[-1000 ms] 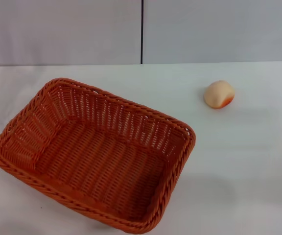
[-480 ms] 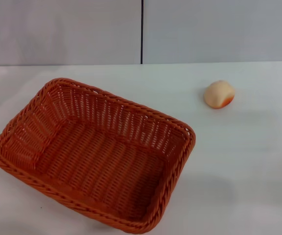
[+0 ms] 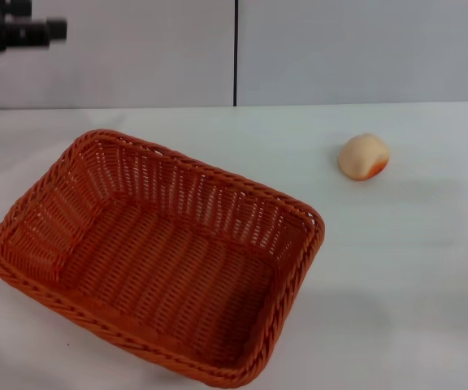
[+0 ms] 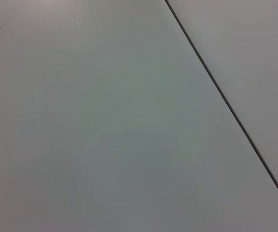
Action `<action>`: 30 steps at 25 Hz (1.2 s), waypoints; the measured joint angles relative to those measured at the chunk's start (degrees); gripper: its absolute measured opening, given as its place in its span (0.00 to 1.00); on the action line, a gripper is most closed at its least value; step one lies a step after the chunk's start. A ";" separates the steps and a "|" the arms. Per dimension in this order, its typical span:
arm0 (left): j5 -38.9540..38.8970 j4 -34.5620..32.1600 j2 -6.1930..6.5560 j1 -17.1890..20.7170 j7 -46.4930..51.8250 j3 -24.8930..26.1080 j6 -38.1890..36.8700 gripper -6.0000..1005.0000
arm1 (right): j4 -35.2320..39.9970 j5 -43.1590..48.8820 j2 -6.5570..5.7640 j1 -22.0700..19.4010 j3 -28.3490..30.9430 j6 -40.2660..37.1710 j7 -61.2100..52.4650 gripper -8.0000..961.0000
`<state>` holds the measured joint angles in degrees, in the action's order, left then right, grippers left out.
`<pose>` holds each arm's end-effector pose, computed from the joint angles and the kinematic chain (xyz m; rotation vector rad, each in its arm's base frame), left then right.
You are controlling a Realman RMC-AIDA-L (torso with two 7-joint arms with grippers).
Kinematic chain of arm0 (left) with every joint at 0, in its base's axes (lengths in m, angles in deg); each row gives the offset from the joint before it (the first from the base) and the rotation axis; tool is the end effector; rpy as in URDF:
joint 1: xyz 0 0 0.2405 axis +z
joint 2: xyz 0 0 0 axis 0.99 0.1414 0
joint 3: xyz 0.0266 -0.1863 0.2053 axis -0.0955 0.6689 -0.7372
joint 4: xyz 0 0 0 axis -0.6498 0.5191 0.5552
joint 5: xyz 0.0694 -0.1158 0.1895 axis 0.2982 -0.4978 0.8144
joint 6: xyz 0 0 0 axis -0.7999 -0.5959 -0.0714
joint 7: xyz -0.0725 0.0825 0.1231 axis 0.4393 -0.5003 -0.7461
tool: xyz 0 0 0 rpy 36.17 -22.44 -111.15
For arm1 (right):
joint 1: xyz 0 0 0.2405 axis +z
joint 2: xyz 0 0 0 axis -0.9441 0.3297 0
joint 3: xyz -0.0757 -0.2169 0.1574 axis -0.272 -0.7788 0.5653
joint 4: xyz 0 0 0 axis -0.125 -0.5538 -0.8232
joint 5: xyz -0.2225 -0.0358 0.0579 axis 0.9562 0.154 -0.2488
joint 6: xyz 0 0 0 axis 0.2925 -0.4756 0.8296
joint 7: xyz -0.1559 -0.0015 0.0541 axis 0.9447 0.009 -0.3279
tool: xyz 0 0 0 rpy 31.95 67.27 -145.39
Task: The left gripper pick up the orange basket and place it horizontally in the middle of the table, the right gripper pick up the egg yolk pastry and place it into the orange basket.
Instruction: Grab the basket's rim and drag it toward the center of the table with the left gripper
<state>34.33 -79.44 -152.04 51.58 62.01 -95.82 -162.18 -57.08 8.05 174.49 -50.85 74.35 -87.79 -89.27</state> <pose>-0.2594 0.4262 0.1347 -2.4091 -0.7339 -0.4917 0.3584 0.3037 0.0269 -1.4223 0.5686 1.2914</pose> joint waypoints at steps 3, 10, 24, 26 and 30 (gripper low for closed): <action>10.07 -2.24 -0.23 -1.39 2.65 0.01 -3.17 0.77 | -0.02 -0.02 0.00 0.25 0.00 0.37 0.00 0.64; 22.06 -2.84 -1.33 -2.86 4.28 -0.09 -7.45 0.77 | 0.00 -0.07 0.00 0.89 0.00 1.26 0.00 0.64; 26.75 -0.31 -1.83 -3.45 3.74 -0.71 -10.34 0.77 | -0.06 -0.08 0.00 1.99 -0.34 2.80 0.00 0.64; 26.87 1.00 -1.83 -3.51 3.63 -1.42 -10.00 0.77 | -0.06 0.00 0.00 2.15 -0.37 2.99 0.00 0.64; 27.10 1.96 -1.89 -3.57 3.40 -2.01 -9.78 0.77 | -0.06 0.07 0.00 2.39 -0.43 3.40 0.00 0.64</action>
<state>61.43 -77.48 -153.93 48.01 65.41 -97.83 -171.95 -57.13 8.13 174.49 -48.46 73.91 -84.38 -89.27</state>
